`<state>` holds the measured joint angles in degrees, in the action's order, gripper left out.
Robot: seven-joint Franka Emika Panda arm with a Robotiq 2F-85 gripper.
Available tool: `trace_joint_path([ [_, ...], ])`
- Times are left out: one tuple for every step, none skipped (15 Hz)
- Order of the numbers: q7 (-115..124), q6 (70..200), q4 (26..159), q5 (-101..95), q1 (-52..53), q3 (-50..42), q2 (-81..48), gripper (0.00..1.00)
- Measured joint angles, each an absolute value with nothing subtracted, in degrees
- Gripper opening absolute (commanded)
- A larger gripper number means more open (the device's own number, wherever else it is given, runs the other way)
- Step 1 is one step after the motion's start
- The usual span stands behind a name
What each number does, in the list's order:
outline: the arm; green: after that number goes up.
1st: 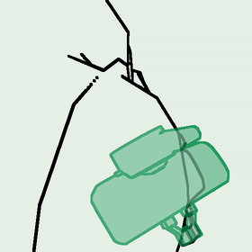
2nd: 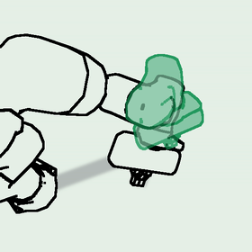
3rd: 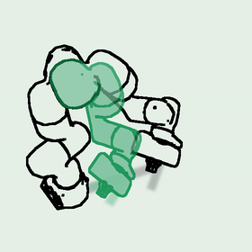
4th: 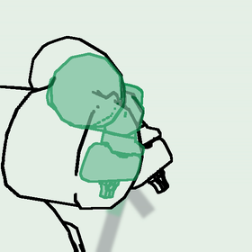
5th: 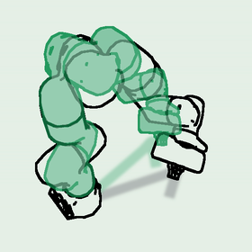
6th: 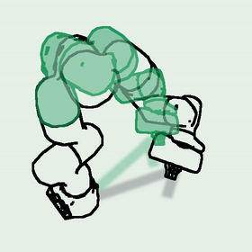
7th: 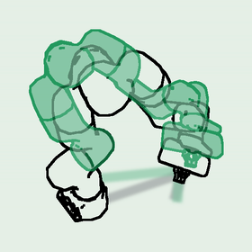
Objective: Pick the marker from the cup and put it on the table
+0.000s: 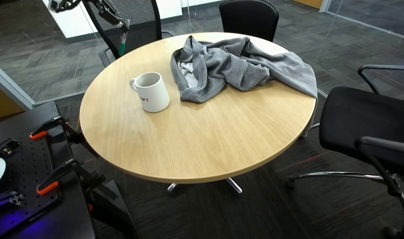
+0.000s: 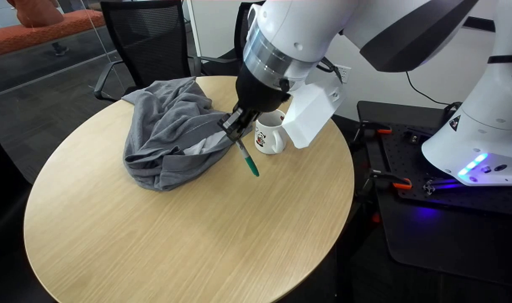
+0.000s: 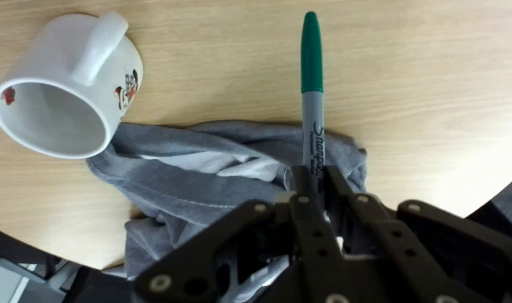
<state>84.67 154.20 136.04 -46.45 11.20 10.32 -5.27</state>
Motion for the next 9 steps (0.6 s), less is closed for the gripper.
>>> trace_joint_path([
  [80.02, 154.20, 135.28, -43.34, 11.23, 10.94, -6.78, 0.03],
  [75.42, 154.21, 134.57, -40.29, 11.25, 11.53, -8.28, 0.03],
  [70.76, 154.21, 133.92, -37.13, 11.27, 12.03, -9.76, 0.03],
  [66.15, 154.20, 133.26, -34.00, 11.02, 12.74, -11.14, 0.03],
  [61.60, 154.17, 132.64, -30.71, 11.06, 13.06, -12.38, 0.03],
  [57.58, 154.01, 132.05, -27.98, 10.89, 13.46, -13.47, 0.03],
  [53.78, 153.77, 131.42, -25.09, 11.01, 13.50, -14.50, 0.03],
  [50.08, 153.41, 130.84, -22.20, 11.18, 13.35, -15.43, 0.03],
  [46.93, 152.68, 130.17, -19.68, 11.32, 13.18, -16.30, 0.03],
])
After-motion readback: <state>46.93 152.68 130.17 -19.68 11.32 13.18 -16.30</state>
